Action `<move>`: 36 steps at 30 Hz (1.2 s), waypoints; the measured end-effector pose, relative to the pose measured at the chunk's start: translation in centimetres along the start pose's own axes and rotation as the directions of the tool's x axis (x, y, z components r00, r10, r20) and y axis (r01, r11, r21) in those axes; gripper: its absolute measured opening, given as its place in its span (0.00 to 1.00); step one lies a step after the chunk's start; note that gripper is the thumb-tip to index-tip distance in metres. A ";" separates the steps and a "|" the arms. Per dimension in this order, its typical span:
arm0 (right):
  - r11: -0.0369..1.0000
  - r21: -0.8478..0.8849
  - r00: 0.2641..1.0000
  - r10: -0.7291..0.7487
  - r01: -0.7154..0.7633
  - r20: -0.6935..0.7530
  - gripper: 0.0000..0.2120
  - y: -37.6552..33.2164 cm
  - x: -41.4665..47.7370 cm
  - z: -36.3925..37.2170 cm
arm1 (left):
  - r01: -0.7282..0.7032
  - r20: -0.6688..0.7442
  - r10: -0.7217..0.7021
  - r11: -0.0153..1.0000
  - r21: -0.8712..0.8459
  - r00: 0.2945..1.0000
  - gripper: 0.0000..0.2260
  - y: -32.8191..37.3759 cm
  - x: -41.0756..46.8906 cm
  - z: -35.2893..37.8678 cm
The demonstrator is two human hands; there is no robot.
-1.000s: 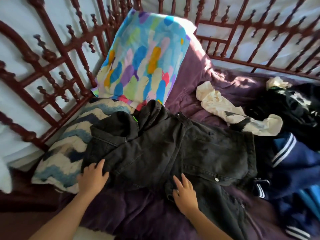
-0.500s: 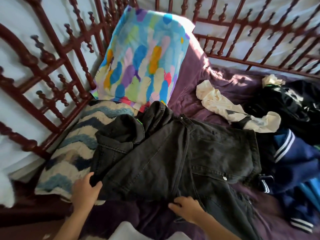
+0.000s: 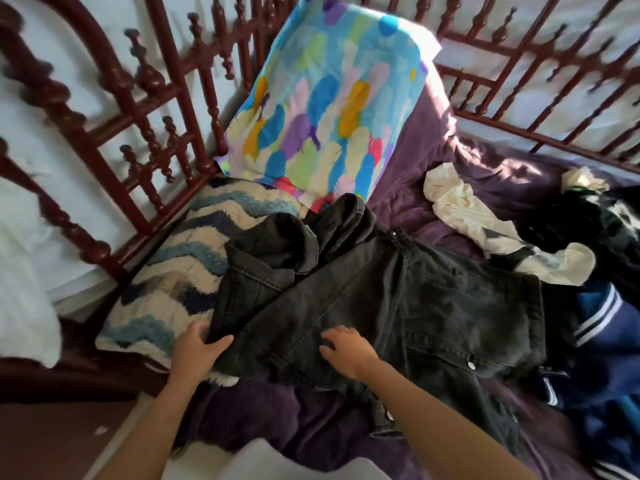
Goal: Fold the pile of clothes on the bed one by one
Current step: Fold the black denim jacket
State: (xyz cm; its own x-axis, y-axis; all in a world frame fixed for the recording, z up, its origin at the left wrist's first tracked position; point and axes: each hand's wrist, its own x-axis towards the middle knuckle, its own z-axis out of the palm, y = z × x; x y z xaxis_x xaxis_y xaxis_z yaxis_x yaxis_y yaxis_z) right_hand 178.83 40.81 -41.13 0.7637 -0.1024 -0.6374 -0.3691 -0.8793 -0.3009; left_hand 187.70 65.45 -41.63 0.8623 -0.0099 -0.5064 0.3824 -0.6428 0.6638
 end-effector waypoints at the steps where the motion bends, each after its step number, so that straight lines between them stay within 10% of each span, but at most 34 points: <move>1: 1.000 -0.011 0.999 -0.014 0.015 0.048 0.21 -0.6 0.4 -0.2 | 0.029 0.022 -0.029 1.000 0.000 0.999 0.19 0.2 0.0 -0.1; 13: 0.959 -0.261 0.973 -0.155 0.106 -0.173 0.28 -9.3 10.7 -7.0 | 0.032 0.115 -0.036 0.999 0.035 0.993 0.17 -0.9 1.0 -0.8; 19: 0.578 -0.714 0.848 -0.528 0.395 0.042 0.35 -13.6 14.0 -7.4 | 0.066 0.208 -0.066 0.998 0.005 0.976 0.21 -2.0 1.9 -0.7; 26: 0.237 -0.876 0.806 -0.542 0.419 0.239 0.22 -15.6 13.7 -7.9 | -0.091 0.202 0.077 0.994 0.060 0.976 0.20 -0.5 0.8 -0.4; 32: 0.178 -0.942 0.655 -0.754 0.283 0.054 0.07 -7.2 6.3 -14.0 | -0.409 0.380 0.345 0.907 0.102 0.858 0.16 6.3 -2.8 2.5; 36: 0.296 -0.943 0.717 -0.690 0.153 -0.100 0.09 3.6 -0.9 -14.7 | -0.547 0.550 0.453 0.837 0.009 0.702 0.13 11.1 -6.2 7.6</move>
State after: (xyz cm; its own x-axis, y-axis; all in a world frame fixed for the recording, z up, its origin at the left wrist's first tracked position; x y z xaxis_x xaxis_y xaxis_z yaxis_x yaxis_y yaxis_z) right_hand 184.55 30.88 -31.23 0.8552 0.4866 -0.1783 0.5070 -0.7144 0.4822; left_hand 184.15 52.57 -35.29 0.5959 -0.7191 -0.3574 -0.1544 -0.5394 0.8278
